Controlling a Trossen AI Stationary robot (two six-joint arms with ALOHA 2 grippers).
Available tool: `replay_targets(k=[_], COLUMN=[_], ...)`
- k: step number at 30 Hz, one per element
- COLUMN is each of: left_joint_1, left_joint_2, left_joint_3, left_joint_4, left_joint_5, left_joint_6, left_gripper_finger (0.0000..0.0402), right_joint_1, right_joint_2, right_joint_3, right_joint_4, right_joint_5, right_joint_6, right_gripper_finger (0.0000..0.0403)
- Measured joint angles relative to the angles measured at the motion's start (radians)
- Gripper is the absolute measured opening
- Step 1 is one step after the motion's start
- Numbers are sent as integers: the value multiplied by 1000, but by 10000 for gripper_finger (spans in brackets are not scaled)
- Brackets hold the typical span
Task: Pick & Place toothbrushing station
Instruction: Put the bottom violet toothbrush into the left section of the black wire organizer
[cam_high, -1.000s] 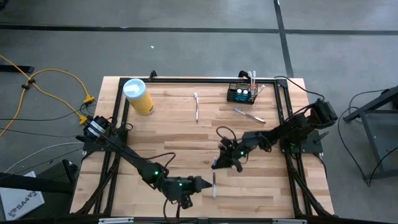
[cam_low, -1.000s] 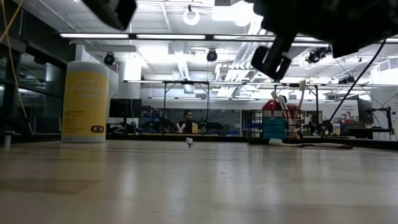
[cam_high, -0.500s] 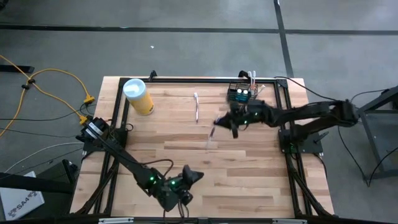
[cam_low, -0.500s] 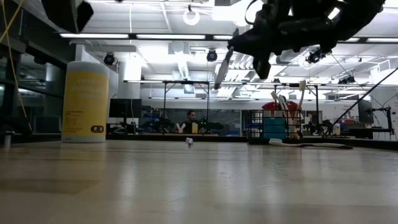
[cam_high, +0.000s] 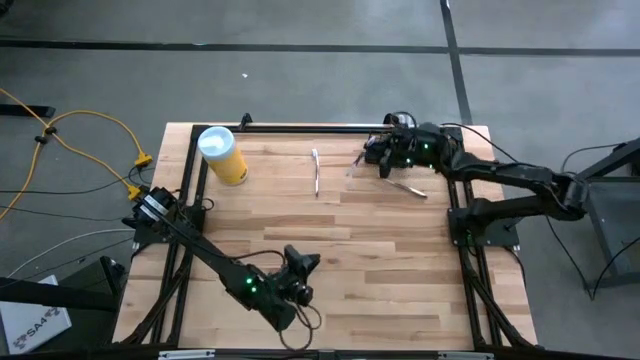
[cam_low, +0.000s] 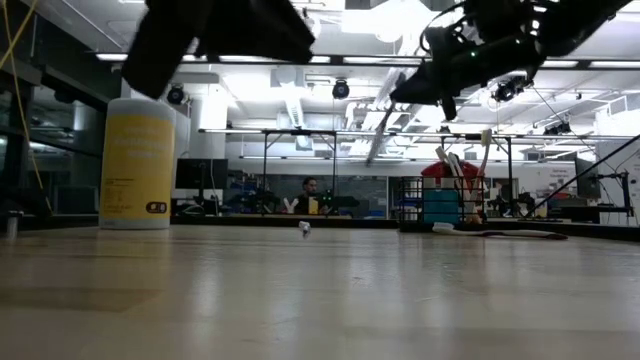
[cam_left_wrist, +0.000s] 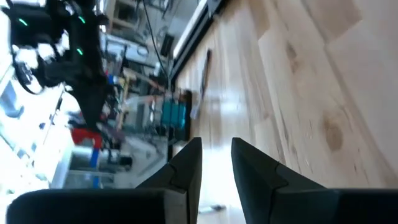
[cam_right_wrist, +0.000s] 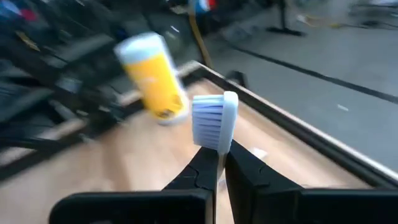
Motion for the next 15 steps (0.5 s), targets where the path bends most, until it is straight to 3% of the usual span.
replay_targets(k=[6,15], left_joint_1=[39,86], left_joint_2=[0,0], left_joint_3=[0,0], left_joint_4=[-143,-238], left_joint_5=[19,79], left_joint_6=[-172,-288], left_gripper_finger=[81,81], right_joint_1=[-50,-167], right_joint_2=[28,86], right_joint_3=[190,384], right_joint_4=[-276,-460], right_joint_5=[113,188], right_joint_6=[-143,-239], right_gripper_finger=[7,7])
